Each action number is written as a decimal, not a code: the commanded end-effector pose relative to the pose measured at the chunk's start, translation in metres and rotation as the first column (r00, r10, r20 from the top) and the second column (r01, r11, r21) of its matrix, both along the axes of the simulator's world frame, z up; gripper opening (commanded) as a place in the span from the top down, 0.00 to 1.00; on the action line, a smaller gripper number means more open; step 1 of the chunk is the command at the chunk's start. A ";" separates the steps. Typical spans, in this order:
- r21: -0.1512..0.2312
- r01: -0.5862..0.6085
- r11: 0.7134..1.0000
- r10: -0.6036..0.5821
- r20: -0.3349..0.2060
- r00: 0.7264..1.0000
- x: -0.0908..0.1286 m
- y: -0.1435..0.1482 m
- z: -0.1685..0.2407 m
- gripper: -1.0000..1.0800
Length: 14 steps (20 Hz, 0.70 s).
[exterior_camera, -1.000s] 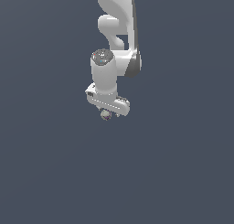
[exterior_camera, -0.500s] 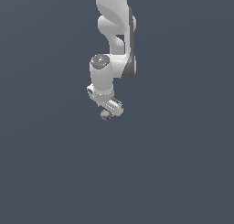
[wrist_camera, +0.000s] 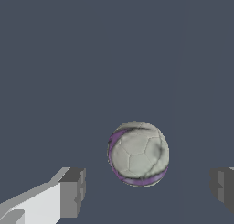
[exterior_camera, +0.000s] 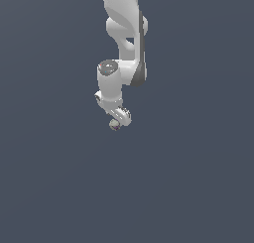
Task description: Pick up the object and move it to a goal position.
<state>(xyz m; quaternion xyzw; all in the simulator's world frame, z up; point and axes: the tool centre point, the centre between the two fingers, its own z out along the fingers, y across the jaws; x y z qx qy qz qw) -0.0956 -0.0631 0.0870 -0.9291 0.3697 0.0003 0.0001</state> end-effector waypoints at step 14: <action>0.000 0.005 1.000 -0.005 0.000 1.000 -0.001 0.000 -0.046 0.04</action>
